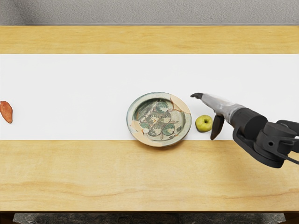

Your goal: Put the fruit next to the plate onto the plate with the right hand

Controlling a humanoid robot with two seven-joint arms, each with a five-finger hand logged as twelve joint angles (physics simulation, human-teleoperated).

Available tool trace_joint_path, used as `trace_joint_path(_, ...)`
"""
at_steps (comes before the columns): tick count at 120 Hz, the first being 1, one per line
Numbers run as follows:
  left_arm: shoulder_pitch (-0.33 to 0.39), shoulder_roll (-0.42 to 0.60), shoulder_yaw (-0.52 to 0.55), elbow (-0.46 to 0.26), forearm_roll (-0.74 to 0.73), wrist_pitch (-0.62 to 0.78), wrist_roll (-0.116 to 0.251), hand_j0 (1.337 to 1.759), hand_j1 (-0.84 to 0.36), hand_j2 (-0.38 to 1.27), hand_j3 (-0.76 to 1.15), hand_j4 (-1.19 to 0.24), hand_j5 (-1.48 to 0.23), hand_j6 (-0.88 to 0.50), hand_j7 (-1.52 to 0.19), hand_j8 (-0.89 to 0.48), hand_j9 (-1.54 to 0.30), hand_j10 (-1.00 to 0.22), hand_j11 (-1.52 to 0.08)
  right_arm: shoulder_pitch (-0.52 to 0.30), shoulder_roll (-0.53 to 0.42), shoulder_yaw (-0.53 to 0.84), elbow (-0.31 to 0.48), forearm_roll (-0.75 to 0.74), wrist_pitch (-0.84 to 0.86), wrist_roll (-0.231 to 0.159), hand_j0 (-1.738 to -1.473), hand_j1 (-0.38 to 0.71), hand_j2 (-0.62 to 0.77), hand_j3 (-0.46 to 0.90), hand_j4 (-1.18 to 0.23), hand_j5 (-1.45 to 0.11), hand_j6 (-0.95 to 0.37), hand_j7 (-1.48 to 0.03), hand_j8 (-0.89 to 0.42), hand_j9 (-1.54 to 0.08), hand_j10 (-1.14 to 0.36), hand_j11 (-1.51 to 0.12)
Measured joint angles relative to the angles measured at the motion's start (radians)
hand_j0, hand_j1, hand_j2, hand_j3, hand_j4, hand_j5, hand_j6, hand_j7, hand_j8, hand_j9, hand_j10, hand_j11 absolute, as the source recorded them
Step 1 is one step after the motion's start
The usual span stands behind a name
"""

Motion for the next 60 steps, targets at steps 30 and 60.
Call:
trace_joint_path(30,0.000,0.000,0.000,0.000,0.000,0.000,0.000,1.658,0.34,0.00,0.00,-0.01,-0.01,-0.01,-0.01,-0.01,-0.01,-0.01,-0.01,-0.026,0.010,-0.004,0.003,-0.067,-0.025,0.000,-1.658,-0.13,-0.03,0.00,-0.19,-0.24,-0.19,-0.24,-0.19,-0.24,-0.18,-0.24)
trace_joint_path(60,0.000,0.000,0.000,0.000,0.000,0.000,0.000,1.658,0.34,0.00,0.00,-0.01,-0.01,-0.01,-0.01,-0.01,-0.01,-0.01,-0.01,-0.032,0.012,-0.005,0.004,-0.081,-0.026,0.000,-1.658,-0.05,-0.05,0.00,-0.25,-0.32,-0.26,-0.32,-0.25,-0.32,-0.25,-0.32)
